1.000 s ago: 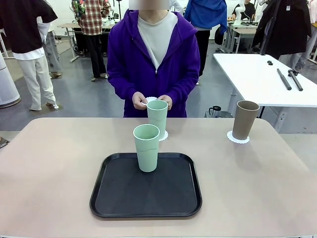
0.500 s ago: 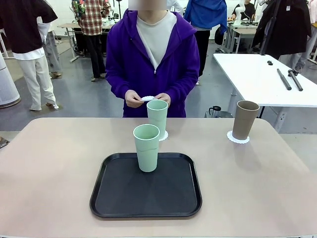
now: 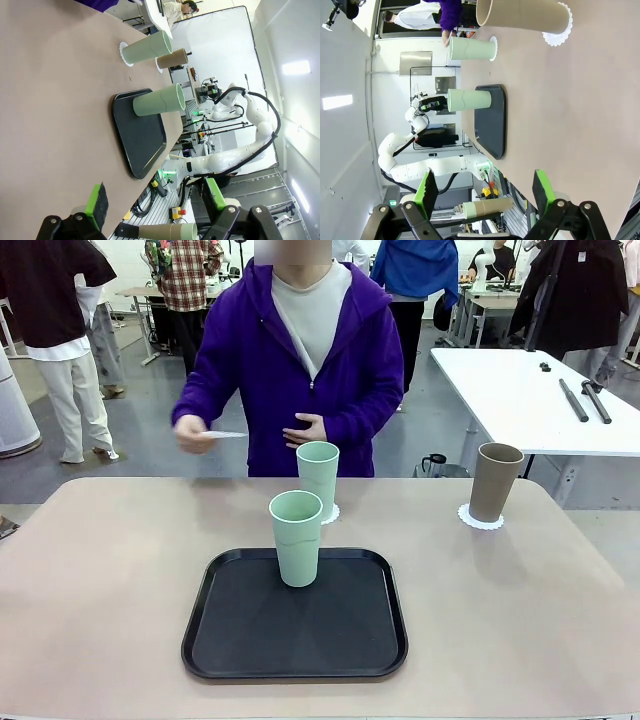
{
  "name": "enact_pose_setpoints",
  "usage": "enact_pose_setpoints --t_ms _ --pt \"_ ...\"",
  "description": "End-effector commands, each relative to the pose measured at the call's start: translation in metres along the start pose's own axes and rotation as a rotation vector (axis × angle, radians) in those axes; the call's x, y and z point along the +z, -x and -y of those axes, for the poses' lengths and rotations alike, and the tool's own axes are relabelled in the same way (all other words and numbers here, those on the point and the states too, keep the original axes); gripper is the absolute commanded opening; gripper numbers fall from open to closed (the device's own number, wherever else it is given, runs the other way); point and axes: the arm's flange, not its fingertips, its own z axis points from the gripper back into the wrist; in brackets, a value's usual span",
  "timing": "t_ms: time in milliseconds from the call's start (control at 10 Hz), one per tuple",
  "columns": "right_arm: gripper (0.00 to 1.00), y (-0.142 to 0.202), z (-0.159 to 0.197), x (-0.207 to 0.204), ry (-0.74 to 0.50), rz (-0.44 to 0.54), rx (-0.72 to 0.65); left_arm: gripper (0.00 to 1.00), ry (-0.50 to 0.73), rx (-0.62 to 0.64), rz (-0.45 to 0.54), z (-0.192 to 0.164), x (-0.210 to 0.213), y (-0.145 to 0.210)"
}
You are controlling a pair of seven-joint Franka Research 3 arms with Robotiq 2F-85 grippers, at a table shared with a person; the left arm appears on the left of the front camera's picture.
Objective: Place coasters on the table and set cups on them.
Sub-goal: Take one Reusable plastic cup from the Flat Tray and place it on a coaster set by the human.
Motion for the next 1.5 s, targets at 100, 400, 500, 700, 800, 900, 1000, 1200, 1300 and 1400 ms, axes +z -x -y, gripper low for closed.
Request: enact_pose_setpoints --t_ms 100,400,500,700,800,900,1000,1200,1300,1400 --pt "1.0 -0.0017 -0.0016 0.0011 -0.005 -0.009 0.004 1.0 0.011 -0.02 0.002 0.001 0.0016 0.0007" --pt "1.0 -0.0017 -0.0016 0.0011 -0.005 -0.009 0.004 1.0 0.011 -0.02 0.002 0.001 0.0016 0.0007" --pt "1.0 -0.0017 -0.0016 0.0011 -0.005 -0.009 0.004 1.0 0.011 -0.02 0.002 0.001 0.0016 0.0007" --pt "1.0 -0.0017 -0.0016 0.0011 -0.005 -0.009 0.004 1.0 0.011 -0.02 0.002 0.001 0.0016 0.0007" --pt "1.0 -0.0017 -0.0016 0.0011 -0.005 -0.009 0.004 1.0 0.011 -0.02 0.002 0.001 0.0016 0.0007" --pt "1.0 -0.0017 -0.0016 0.0011 -0.005 -0.009 0.004 1.0 0.011 -0.02 0.002 0.001 0.0016 0.0007" --pt "1.0 -0.0017 -0.0016 0.0011 -0.005 -0.009 0.004 1.0 0.011 -0.02 0.002 0.001 0.0016 0.0007" --pt "1.0 -0.0017 -0.0016 0.0011 -0.005 -0.009 0.004 1.0 0.011 -0.02 0.002 0.001 0.0016 0.0007" --pt "1.0 -0.0017 -0.0016 0.0011 -0.005 -0.009 0.004 1.0 0.011 -0.02 0.002 0.001 0.0016 0.0007" --pt "1.0 -0.0017 -0.0016 0.0011 -0.005 -0.009 0.004 1.0 0.011 -0.02 0.002 0.001 0.0016 0.0007"
